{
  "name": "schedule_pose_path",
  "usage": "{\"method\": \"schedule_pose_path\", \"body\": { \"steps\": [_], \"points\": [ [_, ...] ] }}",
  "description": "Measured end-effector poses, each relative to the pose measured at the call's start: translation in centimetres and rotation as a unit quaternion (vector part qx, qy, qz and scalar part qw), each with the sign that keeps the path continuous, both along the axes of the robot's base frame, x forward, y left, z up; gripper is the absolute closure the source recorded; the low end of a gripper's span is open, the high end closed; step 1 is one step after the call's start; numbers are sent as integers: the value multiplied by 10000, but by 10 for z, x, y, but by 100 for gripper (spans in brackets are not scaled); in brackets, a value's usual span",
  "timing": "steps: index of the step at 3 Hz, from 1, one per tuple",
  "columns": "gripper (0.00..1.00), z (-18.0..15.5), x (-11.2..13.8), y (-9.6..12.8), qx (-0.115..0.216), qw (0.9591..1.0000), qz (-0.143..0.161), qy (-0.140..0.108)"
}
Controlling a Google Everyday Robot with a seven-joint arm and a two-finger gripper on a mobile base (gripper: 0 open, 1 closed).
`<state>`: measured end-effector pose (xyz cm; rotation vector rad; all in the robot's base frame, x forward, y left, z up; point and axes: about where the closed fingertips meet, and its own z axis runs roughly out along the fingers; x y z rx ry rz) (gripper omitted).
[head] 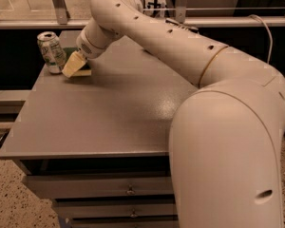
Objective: Move sponge near 7up can
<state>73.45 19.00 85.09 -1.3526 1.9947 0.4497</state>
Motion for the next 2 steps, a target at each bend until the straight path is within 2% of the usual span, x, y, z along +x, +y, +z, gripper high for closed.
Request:
{"method": "schedule_pose_path", "body": {
  "steps": [1, 2],
  "points": [
    [0, 2, -3, 1, 100, 9999, 36, 17],
    [0, 8, -9, -8, 344, 9994, 13, 38]
  ]
}}
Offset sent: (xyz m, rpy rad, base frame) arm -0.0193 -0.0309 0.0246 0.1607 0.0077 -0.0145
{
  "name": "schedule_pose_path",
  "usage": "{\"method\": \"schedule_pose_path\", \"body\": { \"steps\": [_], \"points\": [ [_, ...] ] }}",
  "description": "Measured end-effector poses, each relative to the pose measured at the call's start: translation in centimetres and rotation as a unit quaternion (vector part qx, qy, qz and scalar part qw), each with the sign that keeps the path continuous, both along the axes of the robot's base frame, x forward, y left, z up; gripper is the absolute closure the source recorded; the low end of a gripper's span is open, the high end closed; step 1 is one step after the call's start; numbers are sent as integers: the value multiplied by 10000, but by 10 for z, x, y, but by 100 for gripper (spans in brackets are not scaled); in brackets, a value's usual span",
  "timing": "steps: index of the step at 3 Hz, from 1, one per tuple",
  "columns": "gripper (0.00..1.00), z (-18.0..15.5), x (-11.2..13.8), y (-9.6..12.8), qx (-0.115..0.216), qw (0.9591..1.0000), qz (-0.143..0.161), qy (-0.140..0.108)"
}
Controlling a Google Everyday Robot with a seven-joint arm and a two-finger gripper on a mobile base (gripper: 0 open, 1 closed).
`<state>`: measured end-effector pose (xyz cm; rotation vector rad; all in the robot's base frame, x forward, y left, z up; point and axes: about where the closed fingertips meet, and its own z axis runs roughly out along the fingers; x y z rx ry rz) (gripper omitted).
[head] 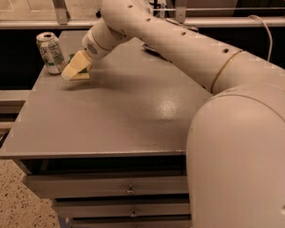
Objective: Move sponge near 7up can
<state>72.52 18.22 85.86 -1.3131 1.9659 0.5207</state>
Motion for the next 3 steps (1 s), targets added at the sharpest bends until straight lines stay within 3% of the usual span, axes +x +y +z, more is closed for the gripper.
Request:
{"method": "schedule_pose_path", "body": {
  "steps": [1, 2, 3],
  "points": [
    [0, 7, -11, -29, 265, 9995, -180, 16],
    [0, 14, -25, -76, 597, 9975, -363, -97],
    [0, 23, -39, -120, 1150, 9923, -367, -274]
  ]
}}
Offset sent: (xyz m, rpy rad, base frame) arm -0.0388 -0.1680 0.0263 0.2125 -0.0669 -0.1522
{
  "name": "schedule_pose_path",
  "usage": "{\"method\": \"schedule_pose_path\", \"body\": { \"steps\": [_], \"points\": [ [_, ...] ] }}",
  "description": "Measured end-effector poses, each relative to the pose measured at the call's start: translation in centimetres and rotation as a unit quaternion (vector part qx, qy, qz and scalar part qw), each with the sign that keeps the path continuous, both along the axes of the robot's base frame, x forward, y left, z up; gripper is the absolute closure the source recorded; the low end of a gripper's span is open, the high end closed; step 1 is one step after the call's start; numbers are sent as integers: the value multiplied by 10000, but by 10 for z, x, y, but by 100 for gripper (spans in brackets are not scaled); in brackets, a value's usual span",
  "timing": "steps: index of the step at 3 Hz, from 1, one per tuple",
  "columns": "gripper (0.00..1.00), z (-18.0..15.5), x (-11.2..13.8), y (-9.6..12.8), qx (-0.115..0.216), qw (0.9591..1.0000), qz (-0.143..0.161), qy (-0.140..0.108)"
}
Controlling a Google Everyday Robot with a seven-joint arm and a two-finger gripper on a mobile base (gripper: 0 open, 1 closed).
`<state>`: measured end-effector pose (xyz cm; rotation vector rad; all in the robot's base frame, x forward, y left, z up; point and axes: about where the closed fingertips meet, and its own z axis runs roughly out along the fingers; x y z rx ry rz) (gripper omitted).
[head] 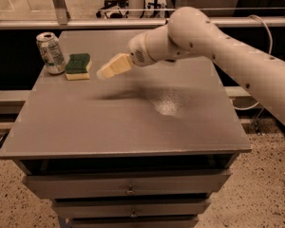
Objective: Move sponge near 7up can
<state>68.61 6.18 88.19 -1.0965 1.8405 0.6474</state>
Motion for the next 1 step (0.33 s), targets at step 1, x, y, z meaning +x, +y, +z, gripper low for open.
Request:
{"method": "schedule_pose_path", "body": {
  "steps": [1],
  "points": [
    [0, 4, -2, -45, -83, 9995, -132, -284]
  ]
}}
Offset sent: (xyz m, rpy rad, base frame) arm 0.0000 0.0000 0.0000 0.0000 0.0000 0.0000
